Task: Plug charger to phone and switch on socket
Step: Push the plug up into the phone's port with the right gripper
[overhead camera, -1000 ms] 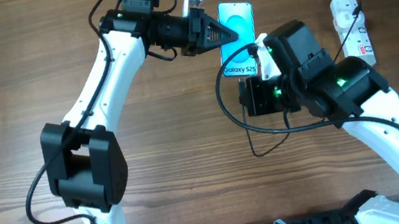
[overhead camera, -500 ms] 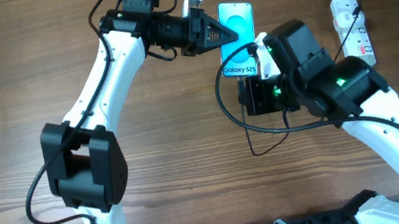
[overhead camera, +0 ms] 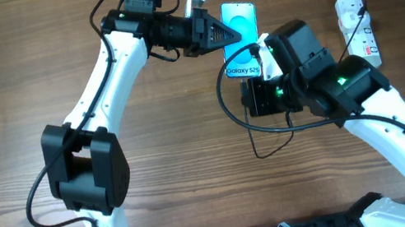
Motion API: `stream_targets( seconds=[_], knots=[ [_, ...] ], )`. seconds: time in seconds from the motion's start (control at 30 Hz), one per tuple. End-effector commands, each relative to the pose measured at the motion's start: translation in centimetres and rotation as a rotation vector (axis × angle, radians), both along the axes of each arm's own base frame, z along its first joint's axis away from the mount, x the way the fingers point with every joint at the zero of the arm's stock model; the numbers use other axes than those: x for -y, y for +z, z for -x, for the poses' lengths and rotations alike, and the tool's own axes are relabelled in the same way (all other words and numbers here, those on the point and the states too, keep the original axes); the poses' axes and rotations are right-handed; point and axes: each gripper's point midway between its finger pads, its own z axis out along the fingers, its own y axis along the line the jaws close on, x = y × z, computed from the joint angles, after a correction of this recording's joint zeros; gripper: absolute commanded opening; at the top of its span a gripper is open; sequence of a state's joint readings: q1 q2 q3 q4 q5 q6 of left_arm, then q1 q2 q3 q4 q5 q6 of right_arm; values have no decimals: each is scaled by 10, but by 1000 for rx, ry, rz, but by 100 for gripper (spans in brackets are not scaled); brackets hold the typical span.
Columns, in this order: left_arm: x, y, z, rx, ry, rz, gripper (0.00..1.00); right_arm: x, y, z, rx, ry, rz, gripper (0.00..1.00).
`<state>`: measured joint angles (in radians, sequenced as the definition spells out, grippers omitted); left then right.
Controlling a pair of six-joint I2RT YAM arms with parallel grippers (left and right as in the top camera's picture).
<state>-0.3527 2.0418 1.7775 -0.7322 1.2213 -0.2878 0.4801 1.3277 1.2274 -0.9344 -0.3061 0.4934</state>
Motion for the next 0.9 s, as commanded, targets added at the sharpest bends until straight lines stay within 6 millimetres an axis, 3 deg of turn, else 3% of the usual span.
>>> stream_targets(
  seconds=[0.0, 0.87],
  knots=[
    [0, 21, 6, 94, -19, 24, 4, -3, 2, -1, -2, 6, -8, 4],
    [1, 29, 12, 70, -46, 66, 4, -3, -4, -1, -24, 5, 3, 4]
  ],
)
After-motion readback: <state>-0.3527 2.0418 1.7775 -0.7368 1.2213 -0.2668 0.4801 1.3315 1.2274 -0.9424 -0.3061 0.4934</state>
